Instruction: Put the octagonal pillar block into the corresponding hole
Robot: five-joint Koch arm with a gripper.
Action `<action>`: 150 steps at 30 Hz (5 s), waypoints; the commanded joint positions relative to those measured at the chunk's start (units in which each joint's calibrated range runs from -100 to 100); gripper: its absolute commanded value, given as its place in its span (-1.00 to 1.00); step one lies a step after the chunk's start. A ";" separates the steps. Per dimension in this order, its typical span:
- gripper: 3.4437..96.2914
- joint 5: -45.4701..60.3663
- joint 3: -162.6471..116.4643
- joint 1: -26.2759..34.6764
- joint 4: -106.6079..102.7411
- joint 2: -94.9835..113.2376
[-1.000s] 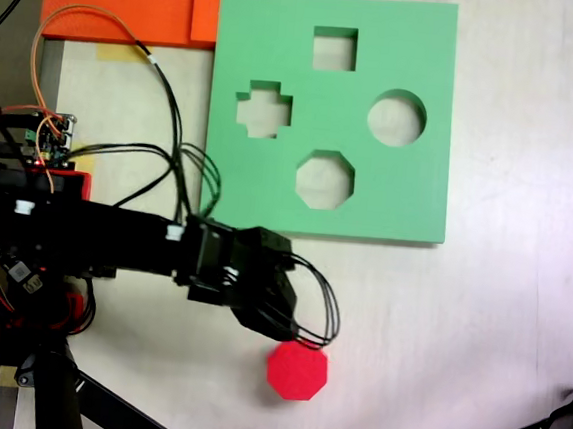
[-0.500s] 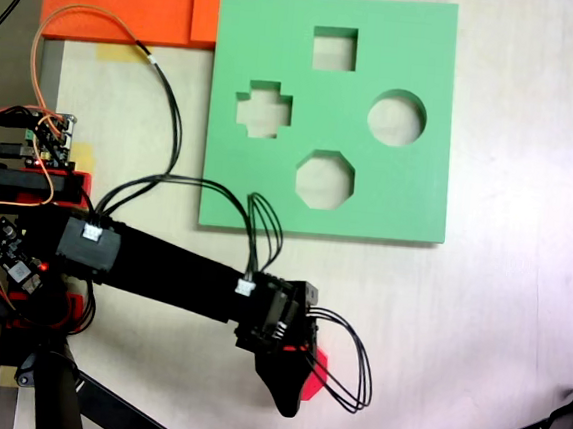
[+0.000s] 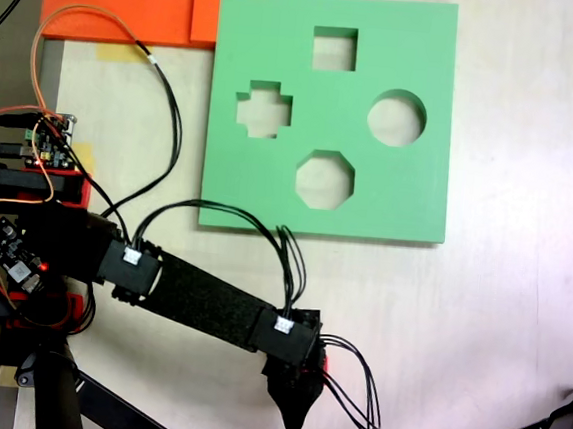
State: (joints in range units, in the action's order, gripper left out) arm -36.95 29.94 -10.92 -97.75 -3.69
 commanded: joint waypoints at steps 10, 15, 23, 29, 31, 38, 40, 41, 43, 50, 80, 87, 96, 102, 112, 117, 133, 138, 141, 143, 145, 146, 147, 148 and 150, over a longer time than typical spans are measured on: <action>0.57 1.32 2.67 -0.54 -2.25 -4.55; 0.54 2.05 1.87 -1.07 -2.25 -4.97; 0.07 3.17 0.87 -1.51 -2.25 -4.97; -0.10 3.61 0.77 -1.66 -2.25 -4.13; -0.13 3.61 0.77 -1.66 -2.25 -3.85; -0.50 3.37 -1.92 -2.20 -2.25 -0.64; -0.50 2.78 -2.02 -2.15 -2.25 1.18; -0.51 2.49 -2.02 -2.10 -2.25 2.44; -0.53 2.15 -1.92 -2.00 -2.25 5.09; -0.53 -1.61 -1.92 1.90 -2.25 19.76; -0.53 -30.23 10.44 27.01 -2.25 9.56; -0.53 -30.67 10.44 27.06 -2.25 6.63; -0.53 -30.87 10.64 27.30 -2.25 5.23; -0.53 -31.06 12.24 27.45 -2.25 4.25; -0.53 -30.96 15.23 27.69 -2.25 0.90; -0.53 -30.96 15.83 27.74 -2.25 -2.17; -0.46 -29.74 15.83 26.67 -2.25 -5.66; -0.36 -28.86 15.83 25.89 -2.25 -5.38; -0.31 -28.47 15.83 25.49 -2.25 -5.24; -0.31 -28.08 15.83 25.30 -2.25 -5.24; -0.31 -27.84 15.83 25.10 -2.25 -5.24; -0.31 -27.69 15.83 25.01 -2.25 -5.24; -0.31 -27.35 15.83 24.81 -2.25 -5.24; -0.31 -27.11 15.83 24.62 -2.25 -5.24; -0.31 -26.23 15.73 24.27 -2.25 -5.24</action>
State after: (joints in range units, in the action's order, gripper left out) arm -64.44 43.26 14.38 -99.41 -10.12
